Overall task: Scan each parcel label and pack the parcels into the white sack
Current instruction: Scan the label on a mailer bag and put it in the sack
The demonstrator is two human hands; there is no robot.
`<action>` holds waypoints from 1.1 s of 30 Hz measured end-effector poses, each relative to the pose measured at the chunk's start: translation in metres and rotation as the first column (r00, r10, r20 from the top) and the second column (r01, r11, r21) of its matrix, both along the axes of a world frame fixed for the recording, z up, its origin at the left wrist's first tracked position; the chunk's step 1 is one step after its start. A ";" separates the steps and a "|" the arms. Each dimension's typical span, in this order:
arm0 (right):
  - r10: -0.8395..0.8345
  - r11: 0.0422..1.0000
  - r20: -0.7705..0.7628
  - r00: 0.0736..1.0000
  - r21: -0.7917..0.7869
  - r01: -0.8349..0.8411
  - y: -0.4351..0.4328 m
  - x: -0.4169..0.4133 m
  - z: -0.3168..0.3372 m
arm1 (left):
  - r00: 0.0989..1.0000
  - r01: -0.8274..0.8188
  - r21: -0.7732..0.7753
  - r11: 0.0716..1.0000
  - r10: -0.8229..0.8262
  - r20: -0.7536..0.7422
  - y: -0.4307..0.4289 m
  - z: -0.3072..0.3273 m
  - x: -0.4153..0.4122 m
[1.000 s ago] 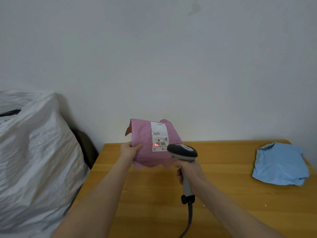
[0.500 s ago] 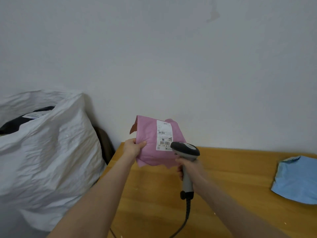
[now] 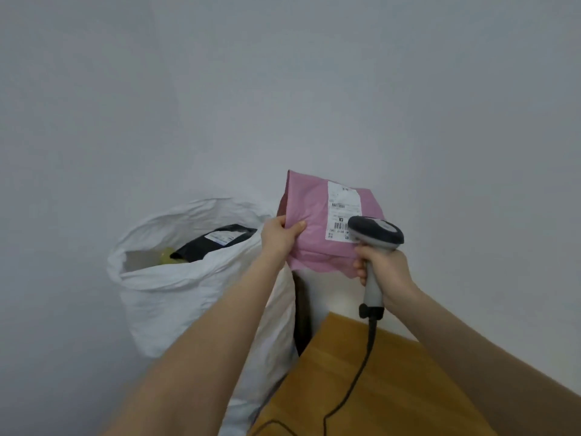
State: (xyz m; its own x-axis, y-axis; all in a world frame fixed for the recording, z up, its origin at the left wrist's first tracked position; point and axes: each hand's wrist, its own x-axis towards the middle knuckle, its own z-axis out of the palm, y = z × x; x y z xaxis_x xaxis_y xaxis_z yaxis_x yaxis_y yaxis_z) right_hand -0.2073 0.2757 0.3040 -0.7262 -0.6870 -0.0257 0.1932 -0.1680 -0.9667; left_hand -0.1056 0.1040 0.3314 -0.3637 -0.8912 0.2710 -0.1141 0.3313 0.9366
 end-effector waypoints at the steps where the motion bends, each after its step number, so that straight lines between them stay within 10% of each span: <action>1: 0.013 1.000 0.001 1.000 -0.019 -0.013 -0.026 0.007 0.010 | 1.000 -0.019 -0.023 1.000 0.018 -0.024 -0.023 0.012 0.009; 10: 0.058 0.998 0.057 0.997 -0.006 -0.057 -0.227 0.067 0.044 | 0.952 -0.302 -0.252 0.919 0.304 -0.035 -0.232 0.083 0.100; 17: -0.015 0.997 0.172 0.985 0.076 0.002 -0.276 0.067 0.017 | 0.751 -0.214 -0.018 0.977 0.176 0.637 -0.308 0.015 0.141; 22: -0.114 0.987 0.247 0.962 0.135 0.082 -0.272 0.062 -0.008 | 0.566 -0.247 -0.094 0.964 0.222 0.794 -0.307 -0.001 0.141; 26: -0.148 0.985 0.368 0.918 0.137 0.104 -0.256 0.062 -0.020 | 0.714 -0.113 -0.387 0.915 0.346 0.609 -0.295 0.020 0.103; 33: -0.308 0.950 0.530 0.790 0.128 0.285 -0.182 0.040 -0.052 | 0.806 0.289 -0.493 0.821 0.069 0.587 -0.191 0.010 -0.022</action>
State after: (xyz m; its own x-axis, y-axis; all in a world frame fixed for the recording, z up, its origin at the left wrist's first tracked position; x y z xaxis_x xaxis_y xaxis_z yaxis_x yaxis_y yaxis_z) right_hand -0.1675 0.0941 0.2519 -0.7556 -0.4299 -0.4943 0.6295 -0.2674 -0.7296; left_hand -0.1277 -0.0868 0.3415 -0.6906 -0.6029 0.3996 -0.4797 0.7953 0.3707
